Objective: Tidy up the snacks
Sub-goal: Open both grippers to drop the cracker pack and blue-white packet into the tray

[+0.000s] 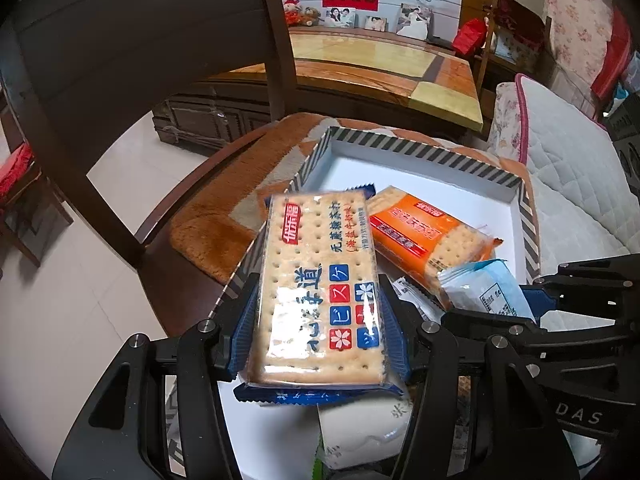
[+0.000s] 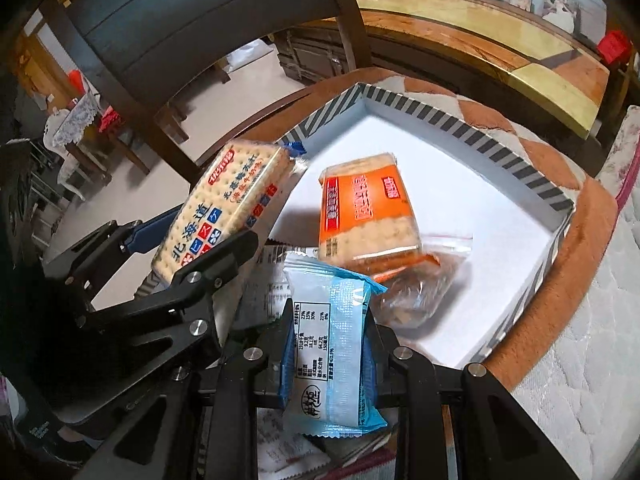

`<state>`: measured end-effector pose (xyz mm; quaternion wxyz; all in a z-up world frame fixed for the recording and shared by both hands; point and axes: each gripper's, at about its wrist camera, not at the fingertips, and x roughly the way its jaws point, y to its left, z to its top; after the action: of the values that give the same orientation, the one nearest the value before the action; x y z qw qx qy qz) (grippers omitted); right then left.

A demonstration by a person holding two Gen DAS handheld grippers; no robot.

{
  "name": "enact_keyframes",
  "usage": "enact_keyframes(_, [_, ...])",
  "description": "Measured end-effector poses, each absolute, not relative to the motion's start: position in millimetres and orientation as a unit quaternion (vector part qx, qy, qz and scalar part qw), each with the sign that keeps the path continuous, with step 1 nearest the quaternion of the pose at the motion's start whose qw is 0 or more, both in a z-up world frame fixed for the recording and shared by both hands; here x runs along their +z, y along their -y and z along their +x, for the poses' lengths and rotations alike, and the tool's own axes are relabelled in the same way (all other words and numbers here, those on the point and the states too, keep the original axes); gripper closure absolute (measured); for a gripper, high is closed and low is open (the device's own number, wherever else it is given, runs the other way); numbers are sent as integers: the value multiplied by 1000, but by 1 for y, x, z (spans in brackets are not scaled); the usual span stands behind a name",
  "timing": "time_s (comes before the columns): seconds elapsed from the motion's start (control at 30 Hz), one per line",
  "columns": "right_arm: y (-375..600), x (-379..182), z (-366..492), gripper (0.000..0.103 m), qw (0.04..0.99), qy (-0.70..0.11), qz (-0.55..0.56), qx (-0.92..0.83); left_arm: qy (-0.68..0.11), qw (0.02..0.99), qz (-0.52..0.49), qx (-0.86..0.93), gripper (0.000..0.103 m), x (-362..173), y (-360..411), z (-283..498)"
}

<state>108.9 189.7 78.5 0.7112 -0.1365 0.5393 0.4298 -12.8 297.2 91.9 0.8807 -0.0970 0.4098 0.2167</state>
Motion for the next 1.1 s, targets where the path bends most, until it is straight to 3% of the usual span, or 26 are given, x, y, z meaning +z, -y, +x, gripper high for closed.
enact_keyframes(0.27, [-188,78,118,76,734,-526,-125,410,-407,881,-89,225,48,92,-294,-12])
enact_keyframes(0.47, [-179,89,116,53,745,-521,-114,400,-397,884,-92,229,48,96,-294,-17])
enact_keyframes(0.9, [-138,117,87,52,769,-494,-101,394,-381,893,-82,226,46,114,-272,-34])
enact_keyframes(1.03, [-121,123,72,52,777,-483,-99,391,-374,894,-80,235,36,119,-262,-44])
enact_keyframes(1.1, [-112,124,62,52,781,-478,-98,391,-367,895,-81,240,36,122,-256,-50])
